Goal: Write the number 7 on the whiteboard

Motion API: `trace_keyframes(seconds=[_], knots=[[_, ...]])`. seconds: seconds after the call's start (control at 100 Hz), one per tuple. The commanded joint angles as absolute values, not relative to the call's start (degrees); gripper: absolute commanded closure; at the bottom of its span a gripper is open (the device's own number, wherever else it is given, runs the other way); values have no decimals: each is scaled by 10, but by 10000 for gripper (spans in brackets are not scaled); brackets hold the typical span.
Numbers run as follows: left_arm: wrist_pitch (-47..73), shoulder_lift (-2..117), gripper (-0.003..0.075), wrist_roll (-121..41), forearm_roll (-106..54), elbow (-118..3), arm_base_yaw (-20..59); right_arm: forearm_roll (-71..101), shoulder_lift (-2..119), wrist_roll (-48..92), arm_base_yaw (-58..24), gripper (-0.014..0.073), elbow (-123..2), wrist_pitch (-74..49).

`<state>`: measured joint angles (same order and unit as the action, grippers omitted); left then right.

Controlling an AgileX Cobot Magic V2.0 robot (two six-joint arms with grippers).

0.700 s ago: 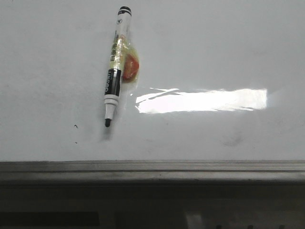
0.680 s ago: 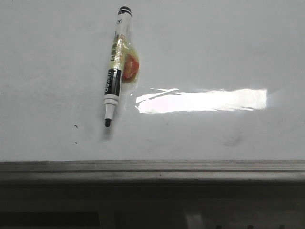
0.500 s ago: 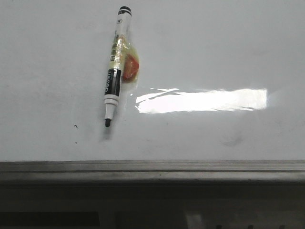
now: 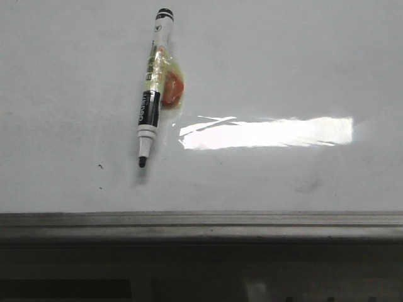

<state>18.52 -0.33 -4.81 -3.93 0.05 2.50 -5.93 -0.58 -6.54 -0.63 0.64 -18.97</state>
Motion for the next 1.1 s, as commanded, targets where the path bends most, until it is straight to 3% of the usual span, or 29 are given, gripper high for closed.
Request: trace_keyframes(seconds=[0.0, 0.2, 0.46, 0.76, 0.87, 1.09], knots=[[145, -18, 741, -44, -42, 14, 24, -103, -15, -61, -2, 657, 15, -168], [115, -18, 741, -44, -54, 14, 24, -145, -15, -62, -2, 657, 15, -94], [29, -18, 741, -43, -454, 13, 24, 127, -15, -70, -2, 657, 15, 85], [4, -18, 741, -43, -659, 12, 24, 195, -15, -70, -2, 657, 0, 80], [7, -18, 741, -43, -650, 11, 24, 195, -15, -70, -2, 657, -28, 49], [121, 15, 741, -44, -507, -70, 25, 165, 23, 9, -2, 657, -155, -167]])
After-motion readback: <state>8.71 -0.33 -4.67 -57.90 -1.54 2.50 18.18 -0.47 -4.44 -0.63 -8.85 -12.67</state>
